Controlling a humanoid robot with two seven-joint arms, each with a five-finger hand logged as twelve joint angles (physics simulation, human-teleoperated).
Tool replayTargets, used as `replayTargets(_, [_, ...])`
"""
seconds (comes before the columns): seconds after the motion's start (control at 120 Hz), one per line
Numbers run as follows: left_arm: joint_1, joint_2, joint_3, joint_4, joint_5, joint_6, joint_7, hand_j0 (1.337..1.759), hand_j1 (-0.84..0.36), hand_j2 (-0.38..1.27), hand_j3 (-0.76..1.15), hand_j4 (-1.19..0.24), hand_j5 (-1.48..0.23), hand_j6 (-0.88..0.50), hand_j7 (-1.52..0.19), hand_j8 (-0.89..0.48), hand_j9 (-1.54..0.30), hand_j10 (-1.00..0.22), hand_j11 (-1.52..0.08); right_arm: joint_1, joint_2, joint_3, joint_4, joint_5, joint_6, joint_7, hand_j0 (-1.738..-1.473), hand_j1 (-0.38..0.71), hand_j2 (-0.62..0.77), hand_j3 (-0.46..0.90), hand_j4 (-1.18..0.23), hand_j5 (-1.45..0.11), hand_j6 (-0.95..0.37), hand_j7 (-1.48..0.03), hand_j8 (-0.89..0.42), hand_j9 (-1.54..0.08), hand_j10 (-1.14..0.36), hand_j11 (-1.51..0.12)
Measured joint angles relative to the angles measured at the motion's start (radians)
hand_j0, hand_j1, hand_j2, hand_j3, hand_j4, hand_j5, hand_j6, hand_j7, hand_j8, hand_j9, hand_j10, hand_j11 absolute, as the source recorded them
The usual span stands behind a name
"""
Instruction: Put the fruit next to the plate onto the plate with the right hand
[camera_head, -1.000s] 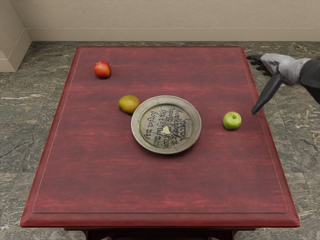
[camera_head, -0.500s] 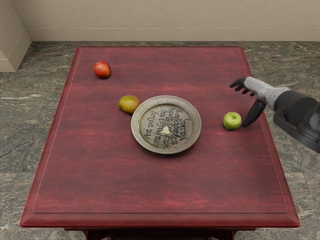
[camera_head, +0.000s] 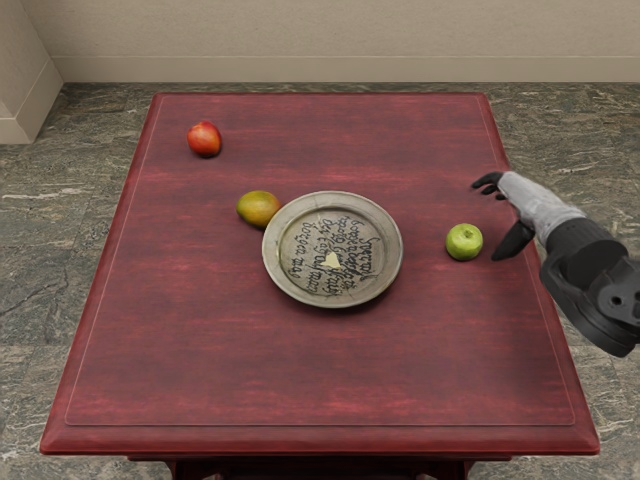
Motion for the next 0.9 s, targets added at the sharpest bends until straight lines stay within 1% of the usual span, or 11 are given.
replayTargets(0.158, [-0.001,0.0,-0.001,-0.002,0.0,0.0,0.0,1.658,0.34,0.0,0.0,-0.01,-0.01,-0.01,-0.01,-0.01,-0.01,-0.01,-0.01,-0.024,0.037,-0.004,-0.031,-0.033,-0.023,0.0,-1.658,-0.09,-0.04,0.0,-0.22,-0.28,-0.22,-0.28,-0.22,-0.28,-0.22,-0.28])
replayTargets(0.317, [0.0,0.0,-0.002,-0.002,0.0,0.0,0.0,1.658,0.34,0.0,0.0,-0.01,-0.01,-0.01,-0.01,-0.01,-0.01,-0.01,-0.01,-0.03,0.065,-0.006,-0.041,-0.043,-0.035,0.0,-1.658,-0.11,-0.04,0.0,-0.2,-0.26,-0.2,-0.26,-0.2,-0.26,-0.2,-0.26])
replayTargets(0.383, [0.0,0.0,-0.002,-0.001,0.0,0.0,0.0,1.658,0.34,0.0,0.0,-0.01,-0.01,-0.01,-0.01,-0.01,-0.01,-0.01,-0.01,-0.03,0.08,-0.008,-0.043,-0.044,-0.037,0.0,-1.658,-0.1,-0.04,0.0,-0.21,-0.27,-0.21,-0.27,-0.21,-0.27,-0.21,-0.27])
replayTargets(0.625, [-0.002,0.0,-0.002,-0.001,0.0,0.0,0.0,1.658,0.34,0.0,0.0,-0.01,-0.01,-0.01,-0.01,-0.01,-0.01,-0.01,-0.01,-0.03,0.095,-0.03,-0.059,-0.046,-0.043,0.0,-1.658,-0.01,-0.05,0.0,-0.28,-0.37,-0.29,-0.37,-0.28,-0.37,-0.28,-0.37])
replayTargets(0.817, [-0.006,0.0,-0.001,-0.003,0.0,0.0,0.0,1.658,0.34,0.0,0.0,-0.01,-0.01,-0.01,-0.01,-0.01,-0.01,-0.01,-0.01,-0.041,0.099,-0.051,-0.089,-0.061,-0.046,0.0,-1.658,0.01,-0.06,0.0,-0.3,-0.39,-0.31,-0.39,-0.3,-0.39,-0.3,-0.39])
replayTargets(0.9, [-0.006,0.0,-0.001,-0.023,0.0,0.0,0.0,1.658,0.34,0.0,0.0,-0.01,-0.01,-0.01,-0.01,-0.01,-0.01,-0.01,-0.01,-0.046,0.1,-0.06,-0.098,-0.067,-0.046,0.0,-1.658,0.01,-0.06,0.0,-0.3,-0.39,-0.31,-0.39,-0.31,-0.39,-0.3,-0.39])
